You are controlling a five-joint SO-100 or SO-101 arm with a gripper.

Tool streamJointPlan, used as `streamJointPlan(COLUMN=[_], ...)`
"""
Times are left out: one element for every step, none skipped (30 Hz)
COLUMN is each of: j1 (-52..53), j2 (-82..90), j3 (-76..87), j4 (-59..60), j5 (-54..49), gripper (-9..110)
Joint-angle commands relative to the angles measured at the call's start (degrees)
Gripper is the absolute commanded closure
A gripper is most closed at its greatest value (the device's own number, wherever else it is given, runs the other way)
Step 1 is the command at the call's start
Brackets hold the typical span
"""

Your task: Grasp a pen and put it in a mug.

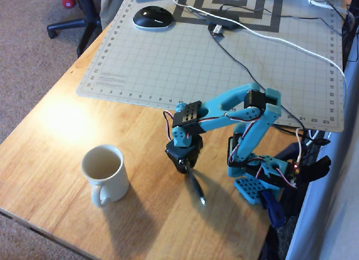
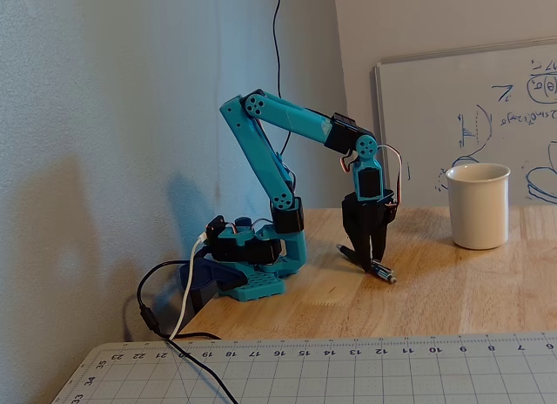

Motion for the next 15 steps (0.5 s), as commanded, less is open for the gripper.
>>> streamJointPlan(j1=[-0.2, -0.2, -0.2, -0.2, -0.2, -0.3, -0.3, -0.3, -0.3, -0.4, -0.4, -0.4, -0.4, -0.4, -0.4], j2=[0.5, 0.6, 0.6, 0.6, 0.7, 1.1, 2.4, 4.2, 6.2, 8.0, 9.8, 11.7, 13.3, 14.9, 16.6], j3=[-0.8, -0.9, -1.1, -1.3, -1.5, -1.6, -1.6, -1.6, -1.6, -1.6, -1.4, -1.1, -1.1, -1.0, -0.9], j4=[-0.6, -0.6, -0.6, -0.6, -0.6, -0.6, -0.6, -0.6, -0.6, -0.6, -0.6, -0.6, -0.6, -0.6, -0.6], j5=[0.4, 0.4, 0.4, 0.4, 0.4, 0.3, -0.3, 0.2, 0.3, 0.3, 0.0, -0.2, -0.4, -0.4, -0.4], gripper=[102, 101, 100, 100, 99, 99, 98, 98, 98, 98, 98, 98, 98, 98, 98])
